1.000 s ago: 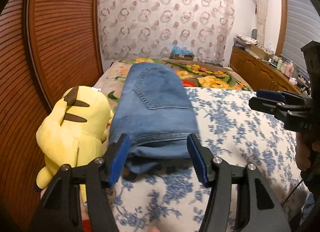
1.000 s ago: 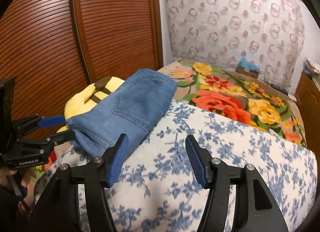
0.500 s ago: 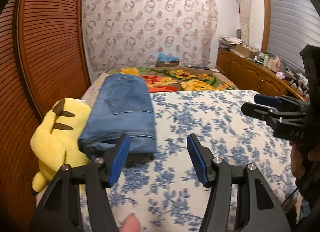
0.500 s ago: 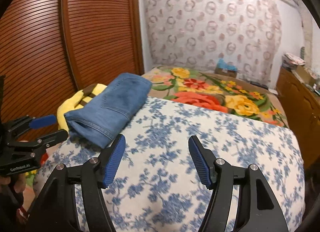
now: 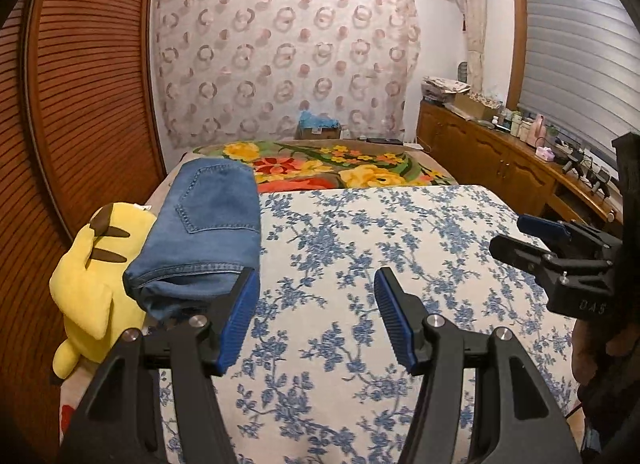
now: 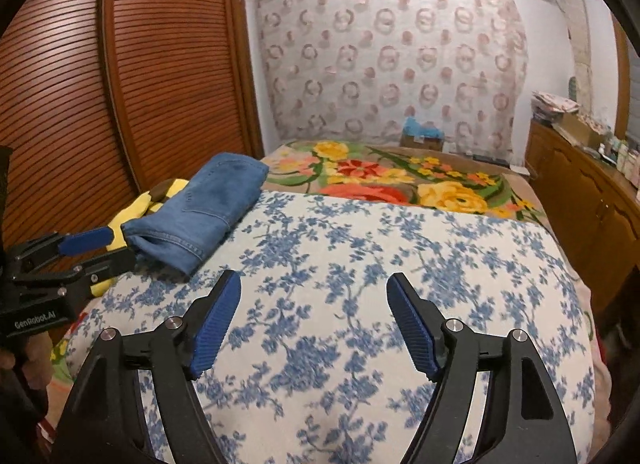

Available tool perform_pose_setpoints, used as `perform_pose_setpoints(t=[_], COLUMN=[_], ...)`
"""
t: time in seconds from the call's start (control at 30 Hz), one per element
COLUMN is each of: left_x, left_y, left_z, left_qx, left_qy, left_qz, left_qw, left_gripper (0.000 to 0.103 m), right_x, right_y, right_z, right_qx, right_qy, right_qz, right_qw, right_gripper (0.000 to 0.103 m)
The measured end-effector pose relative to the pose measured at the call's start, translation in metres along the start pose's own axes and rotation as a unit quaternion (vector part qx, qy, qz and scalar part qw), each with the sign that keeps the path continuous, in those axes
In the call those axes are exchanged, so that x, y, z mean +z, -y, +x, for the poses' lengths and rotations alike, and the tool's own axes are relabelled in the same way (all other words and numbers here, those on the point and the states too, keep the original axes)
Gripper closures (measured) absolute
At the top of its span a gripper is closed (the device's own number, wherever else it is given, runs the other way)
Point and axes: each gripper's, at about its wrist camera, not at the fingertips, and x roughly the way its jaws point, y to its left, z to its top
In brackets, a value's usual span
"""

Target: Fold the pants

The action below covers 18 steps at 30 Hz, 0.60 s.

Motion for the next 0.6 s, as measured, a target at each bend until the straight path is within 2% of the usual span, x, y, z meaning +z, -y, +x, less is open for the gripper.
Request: perform_pose_setpoints(t=[0.2, 0.6], left_x=[-0.002, 0.003], left_y=[0.019, 0.057], left_z=[-0.01, -0.023], left_qx=[-0.001, -0.017], left_qy=[0.004, 0.014], left_qz=[0.004, 0.017], left_qw=[1.0, 0.9996], left_gripper=[0.044, 0.044], right_x=[-0.011, -0.02], right_y=[0.014, 0.043], right_z=[-0.027, -0.086], right_qx=[-0.005, -0.07], right_qy=[0.011, 0.04], right_qz=[0.013, 0.035], right_qw=[1.0, 0.996], right_gripper=[0.019, 0.017])
